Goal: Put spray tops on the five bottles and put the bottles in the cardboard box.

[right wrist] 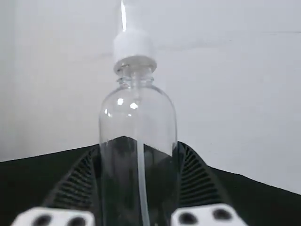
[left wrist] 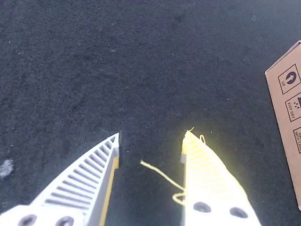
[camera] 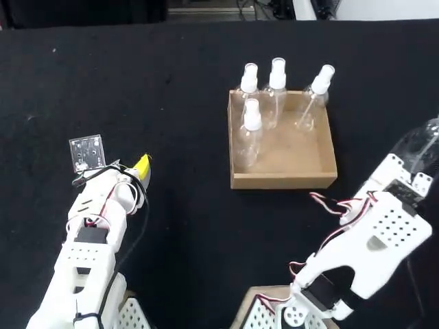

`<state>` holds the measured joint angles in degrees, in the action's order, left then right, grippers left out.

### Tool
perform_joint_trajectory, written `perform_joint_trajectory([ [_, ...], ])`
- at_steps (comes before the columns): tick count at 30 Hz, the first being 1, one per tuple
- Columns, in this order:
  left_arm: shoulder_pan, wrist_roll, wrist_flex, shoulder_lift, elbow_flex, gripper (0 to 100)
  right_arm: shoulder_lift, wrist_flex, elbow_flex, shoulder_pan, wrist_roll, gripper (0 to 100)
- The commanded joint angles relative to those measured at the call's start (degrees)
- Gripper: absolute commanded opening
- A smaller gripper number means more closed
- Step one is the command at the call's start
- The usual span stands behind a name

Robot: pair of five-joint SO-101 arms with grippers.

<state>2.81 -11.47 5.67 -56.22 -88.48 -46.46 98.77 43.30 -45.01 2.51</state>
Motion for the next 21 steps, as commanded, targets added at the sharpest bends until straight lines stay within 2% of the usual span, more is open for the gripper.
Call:
perform_joint_trajectory([
  [1, 0.31, -0.62, -1.41, -0.70, 0.48, 21, -1.10, 1.85, -4.88, -2.29, -1.05, 1.0],
  [10, 0.48, -0.62, -1.23, -0.70, 0.48, 21, -10.07, 1.85, -14.29, -2.46, -0.44, 1.1],
  [14, 0.48, -0.62, -1.23, -0.62, 0.48, 21, -14.64, 1.85, -17.27, -2.46, 3.87, 1.1],
  [21, 0.48, -0.62, -1.41, -0.44, 0.48, 21, -19.91, 1.76, -20.00, -2.46, 3.78, 1.1],
])
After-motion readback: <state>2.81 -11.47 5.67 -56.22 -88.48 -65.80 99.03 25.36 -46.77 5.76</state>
